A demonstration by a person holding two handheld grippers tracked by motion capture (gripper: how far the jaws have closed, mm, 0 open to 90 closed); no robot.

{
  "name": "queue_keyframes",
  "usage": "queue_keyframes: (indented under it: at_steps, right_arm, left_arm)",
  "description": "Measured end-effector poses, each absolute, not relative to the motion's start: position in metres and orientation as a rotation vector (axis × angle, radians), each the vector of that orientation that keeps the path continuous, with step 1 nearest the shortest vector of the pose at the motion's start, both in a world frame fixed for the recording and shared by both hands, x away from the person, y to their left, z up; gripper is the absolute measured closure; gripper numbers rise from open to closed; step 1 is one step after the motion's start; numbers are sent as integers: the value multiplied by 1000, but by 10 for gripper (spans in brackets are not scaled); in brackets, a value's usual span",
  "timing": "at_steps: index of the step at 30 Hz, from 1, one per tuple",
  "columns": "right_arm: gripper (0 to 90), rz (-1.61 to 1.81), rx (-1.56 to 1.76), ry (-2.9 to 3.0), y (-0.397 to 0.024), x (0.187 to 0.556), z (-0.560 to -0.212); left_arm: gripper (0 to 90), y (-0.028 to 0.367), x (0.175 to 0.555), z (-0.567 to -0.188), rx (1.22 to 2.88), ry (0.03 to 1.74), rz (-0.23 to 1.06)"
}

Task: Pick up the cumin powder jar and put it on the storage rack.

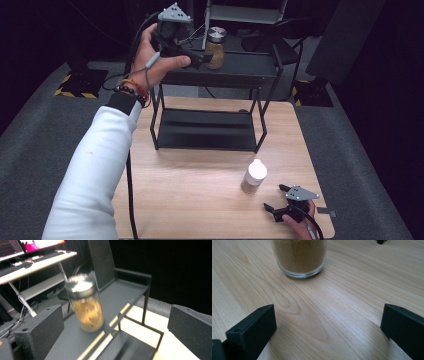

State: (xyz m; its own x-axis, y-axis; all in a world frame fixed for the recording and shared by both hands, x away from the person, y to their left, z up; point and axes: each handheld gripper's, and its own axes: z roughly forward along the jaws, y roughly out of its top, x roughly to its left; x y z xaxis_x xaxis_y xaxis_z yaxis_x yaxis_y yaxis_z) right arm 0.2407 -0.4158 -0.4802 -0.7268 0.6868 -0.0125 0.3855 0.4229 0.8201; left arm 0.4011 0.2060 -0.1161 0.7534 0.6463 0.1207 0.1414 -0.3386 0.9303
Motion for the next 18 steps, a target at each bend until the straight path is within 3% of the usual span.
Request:
queue_keyframes:
  at_steps: [18]
  right_arm:
    - [0, 1211, 919, 2336, -416, 241, -480]
  left_arm:
    - [0, 222, 349, -194, 1885, 650, 570]
